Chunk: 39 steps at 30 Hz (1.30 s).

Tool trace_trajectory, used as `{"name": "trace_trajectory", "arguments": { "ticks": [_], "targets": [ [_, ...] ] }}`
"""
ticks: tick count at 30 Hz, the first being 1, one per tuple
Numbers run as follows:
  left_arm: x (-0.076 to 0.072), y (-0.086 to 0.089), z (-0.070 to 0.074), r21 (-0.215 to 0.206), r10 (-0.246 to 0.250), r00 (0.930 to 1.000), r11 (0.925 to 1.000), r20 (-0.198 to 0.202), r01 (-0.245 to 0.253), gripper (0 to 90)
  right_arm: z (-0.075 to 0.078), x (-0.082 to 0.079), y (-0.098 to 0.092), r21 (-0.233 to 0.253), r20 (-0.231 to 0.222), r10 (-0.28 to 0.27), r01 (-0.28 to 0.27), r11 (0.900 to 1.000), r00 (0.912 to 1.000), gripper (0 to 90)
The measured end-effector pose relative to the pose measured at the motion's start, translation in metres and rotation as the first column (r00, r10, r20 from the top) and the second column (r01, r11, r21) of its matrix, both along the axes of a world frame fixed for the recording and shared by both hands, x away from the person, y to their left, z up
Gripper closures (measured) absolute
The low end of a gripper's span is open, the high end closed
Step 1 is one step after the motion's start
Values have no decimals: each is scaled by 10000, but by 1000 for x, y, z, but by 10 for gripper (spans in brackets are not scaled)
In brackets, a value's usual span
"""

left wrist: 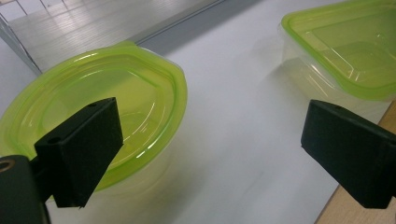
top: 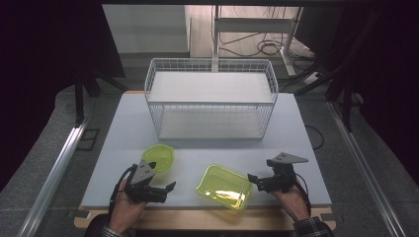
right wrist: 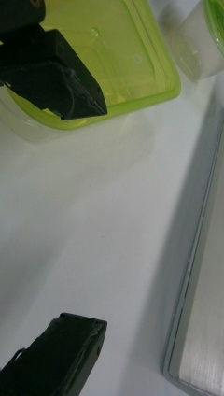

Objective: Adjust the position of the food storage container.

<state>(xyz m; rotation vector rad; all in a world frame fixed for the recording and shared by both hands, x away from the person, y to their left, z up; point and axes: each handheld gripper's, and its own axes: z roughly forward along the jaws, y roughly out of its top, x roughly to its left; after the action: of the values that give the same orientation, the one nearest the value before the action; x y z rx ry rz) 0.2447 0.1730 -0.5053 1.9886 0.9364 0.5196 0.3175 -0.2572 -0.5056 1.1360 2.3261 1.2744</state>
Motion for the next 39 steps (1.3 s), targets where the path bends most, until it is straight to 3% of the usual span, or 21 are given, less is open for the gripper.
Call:
{"name": "trace_trajectory", "arguments": {
  "ticks": [12,19,32,36,39],
  "targets": [
    [0,2,4,-170,480,9988,9987,-117,-482,14,-2,3,-3,224,-35,-158,159,9996,9999,0],
    [0,2,5,-281,274,9991,9992,-331,-283,2,-2,3,-3,223,-104,-172,174,9996,9998,0],
    [-2,-5,9,19,51,9988,10000,-497,-51,142,-1,4,-3,145,-68,-216,217,9997,9997,0],
    [-1,-7,11,42,-85,9983,10000,-582,88,254,-1,4,-3,85,-58,-243,243,9997,9997,0],
    [2,-10,15,-193,-318,9969,9993,-717,305,375,-1,4,-2,27,-55,-249,249,9997,9997,0]
  ]
}}
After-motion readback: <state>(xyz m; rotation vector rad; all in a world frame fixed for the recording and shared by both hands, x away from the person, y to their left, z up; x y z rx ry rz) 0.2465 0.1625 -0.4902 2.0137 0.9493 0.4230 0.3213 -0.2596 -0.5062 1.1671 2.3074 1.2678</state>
